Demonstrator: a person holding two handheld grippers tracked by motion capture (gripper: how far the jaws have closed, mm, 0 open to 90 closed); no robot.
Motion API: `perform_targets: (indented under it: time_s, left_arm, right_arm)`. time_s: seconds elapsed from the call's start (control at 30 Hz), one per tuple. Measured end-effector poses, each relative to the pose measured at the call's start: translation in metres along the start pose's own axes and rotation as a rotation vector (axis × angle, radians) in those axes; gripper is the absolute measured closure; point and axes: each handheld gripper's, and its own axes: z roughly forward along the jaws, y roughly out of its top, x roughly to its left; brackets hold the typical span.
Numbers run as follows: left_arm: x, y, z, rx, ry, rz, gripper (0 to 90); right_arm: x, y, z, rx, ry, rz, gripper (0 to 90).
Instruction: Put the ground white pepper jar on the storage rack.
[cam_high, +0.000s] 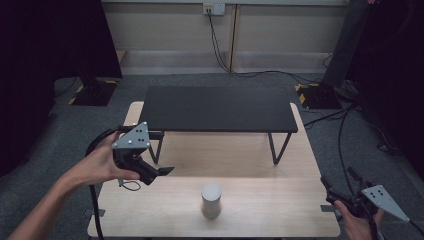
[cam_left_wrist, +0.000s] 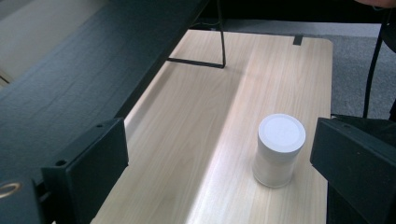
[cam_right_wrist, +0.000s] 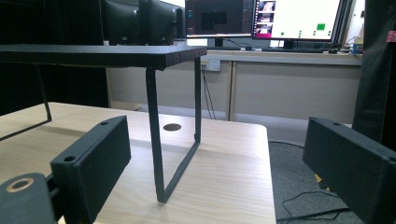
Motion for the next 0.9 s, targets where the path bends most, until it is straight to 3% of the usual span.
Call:
perform_targets:
  time_s: [0.47, 0.9]
  left_arm:
    - [0.002, -0.004, 0.031, 0.031, -0.05, 0.003, 3.4]
    - [-0.002, -0.012, 0.076, 0.068, -0.131, 0.002, 3.4]
  right_arm:
    - [0.0, 0.0, 0.0, 0.0, 0.003, 0.004, 7.2]
    - [-0.001, 0.0, -0.002, -0.001, -0.002, 0.0, 7.2]
